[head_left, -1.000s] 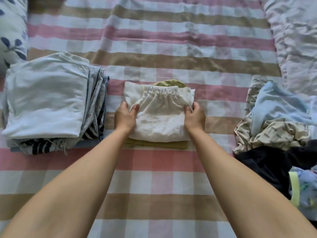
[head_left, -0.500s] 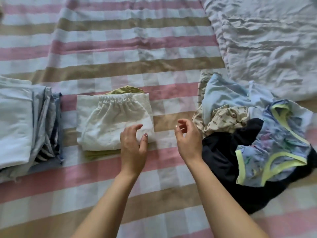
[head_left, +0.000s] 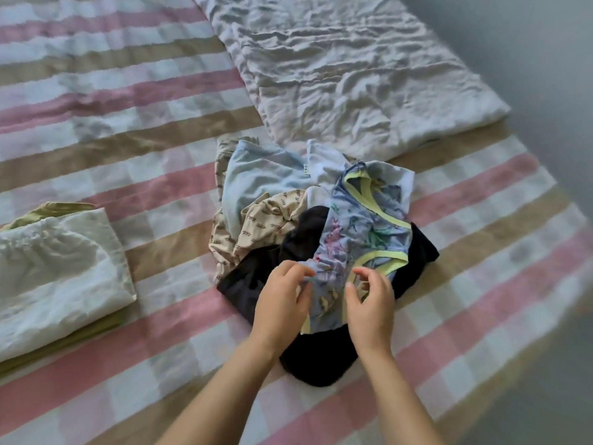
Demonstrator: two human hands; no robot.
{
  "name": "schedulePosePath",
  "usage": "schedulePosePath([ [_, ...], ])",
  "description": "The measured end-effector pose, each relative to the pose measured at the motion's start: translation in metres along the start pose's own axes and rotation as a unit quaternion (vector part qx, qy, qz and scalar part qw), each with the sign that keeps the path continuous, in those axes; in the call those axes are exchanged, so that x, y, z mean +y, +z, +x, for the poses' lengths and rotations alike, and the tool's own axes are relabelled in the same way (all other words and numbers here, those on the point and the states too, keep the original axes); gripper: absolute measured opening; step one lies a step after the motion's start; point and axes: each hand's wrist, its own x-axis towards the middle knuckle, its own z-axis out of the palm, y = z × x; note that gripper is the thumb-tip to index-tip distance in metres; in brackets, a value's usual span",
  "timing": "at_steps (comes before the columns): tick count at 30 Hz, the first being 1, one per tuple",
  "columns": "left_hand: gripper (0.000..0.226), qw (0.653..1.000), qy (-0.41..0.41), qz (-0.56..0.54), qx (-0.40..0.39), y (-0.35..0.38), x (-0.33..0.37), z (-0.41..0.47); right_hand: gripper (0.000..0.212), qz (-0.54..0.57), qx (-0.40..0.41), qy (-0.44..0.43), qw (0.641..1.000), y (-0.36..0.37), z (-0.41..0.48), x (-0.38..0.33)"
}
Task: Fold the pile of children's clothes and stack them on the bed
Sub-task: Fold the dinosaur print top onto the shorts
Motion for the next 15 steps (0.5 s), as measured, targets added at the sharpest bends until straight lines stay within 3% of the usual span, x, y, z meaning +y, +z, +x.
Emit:
schedulePosePath([
  [3,0.032,0.998,0.014,0.061,0.000,0.023,0.006,0.004,0.025,0.040,0.004,0.093,0.995,-0.001,-0.006,0.019],
  [7,0.047,0.992,-0.052,0.116,0.009,0.037,0.006,0.006,0.032,0.072,-0.006,0.166,0.983,0.008,-0.023,0.033],
  [11,0.032,0.992,-0.059,0.101,0.039,0.035,0.003,0.011,0.034,0.112,-0.035,0.238,0.964,0.015,-0.033,0.030],
  [15,0.005,0.992,-0.106,-0.021,0.070,0.024,0.011,0.012,0.021,0.189,-0.064,0.269,0.942,0.013,-0.035,0.020],
])
